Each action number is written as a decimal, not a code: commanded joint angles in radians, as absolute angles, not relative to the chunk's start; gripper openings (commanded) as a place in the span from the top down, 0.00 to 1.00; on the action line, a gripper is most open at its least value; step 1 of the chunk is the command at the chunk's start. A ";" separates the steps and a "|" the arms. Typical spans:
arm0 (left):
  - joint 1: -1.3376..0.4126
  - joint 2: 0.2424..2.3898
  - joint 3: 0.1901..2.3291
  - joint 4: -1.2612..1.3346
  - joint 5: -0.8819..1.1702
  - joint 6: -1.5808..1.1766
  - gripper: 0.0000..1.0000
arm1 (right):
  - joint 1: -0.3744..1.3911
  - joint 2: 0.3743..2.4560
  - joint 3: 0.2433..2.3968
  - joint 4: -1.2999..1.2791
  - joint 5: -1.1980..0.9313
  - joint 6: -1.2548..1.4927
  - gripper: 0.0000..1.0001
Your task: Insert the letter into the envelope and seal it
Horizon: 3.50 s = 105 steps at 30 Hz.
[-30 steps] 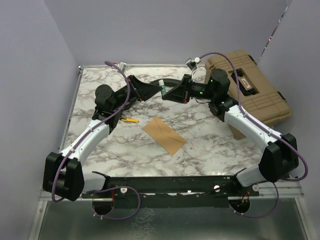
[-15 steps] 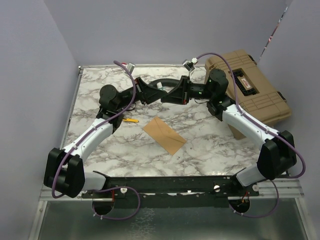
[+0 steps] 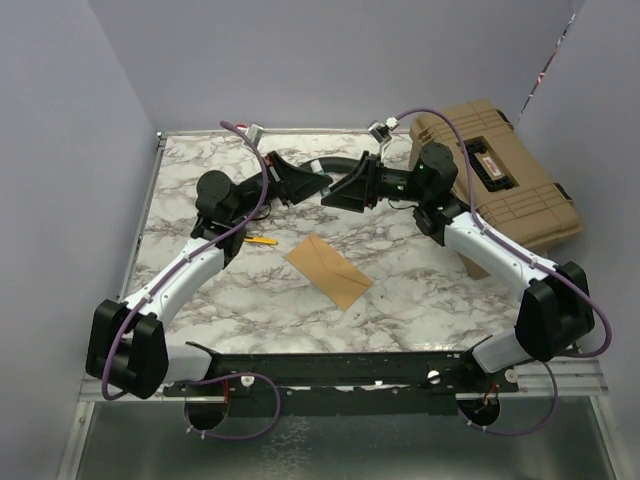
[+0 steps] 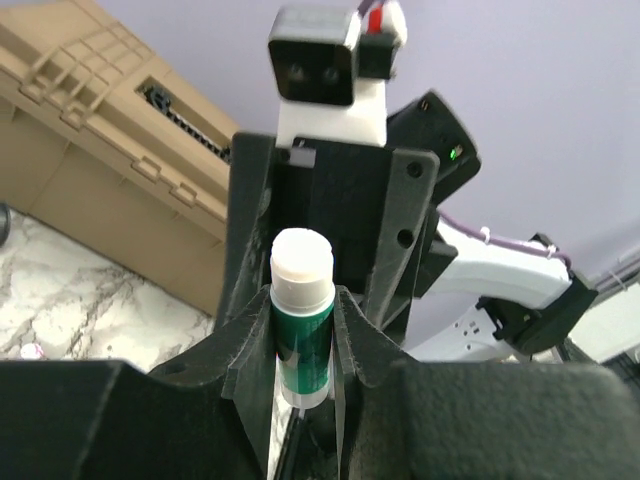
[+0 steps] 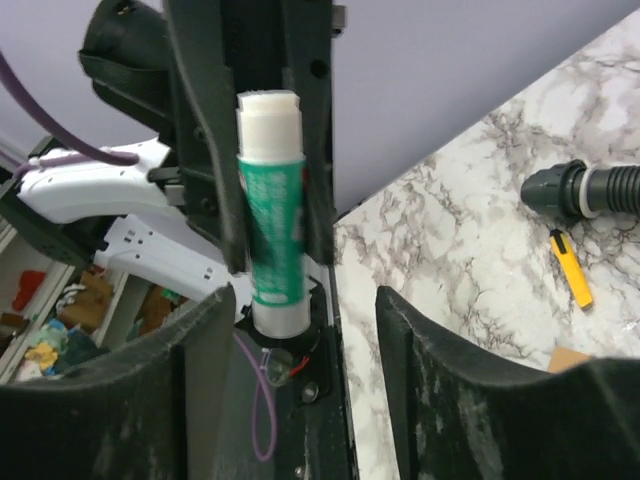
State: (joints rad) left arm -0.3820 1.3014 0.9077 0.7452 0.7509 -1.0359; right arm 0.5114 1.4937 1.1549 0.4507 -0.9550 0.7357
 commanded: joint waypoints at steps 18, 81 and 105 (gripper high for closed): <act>-0.387 1.181 0.936 0.811 0.484 -1.117 1.00 | 0.584 1.538 1.157 0.860 -0.745 1.232 0.49; -0.349 1.224 1.124 0.663 0.849 -0.956 1.00 | 0.592 1.394 1.028 0.947 -0.767 1.051 0.47; -0.379 1.221 1.109 0.687 0.798 -0.958 1.00 | 0.592 1.463 1.121 0.767 -0.698 0.853 0.99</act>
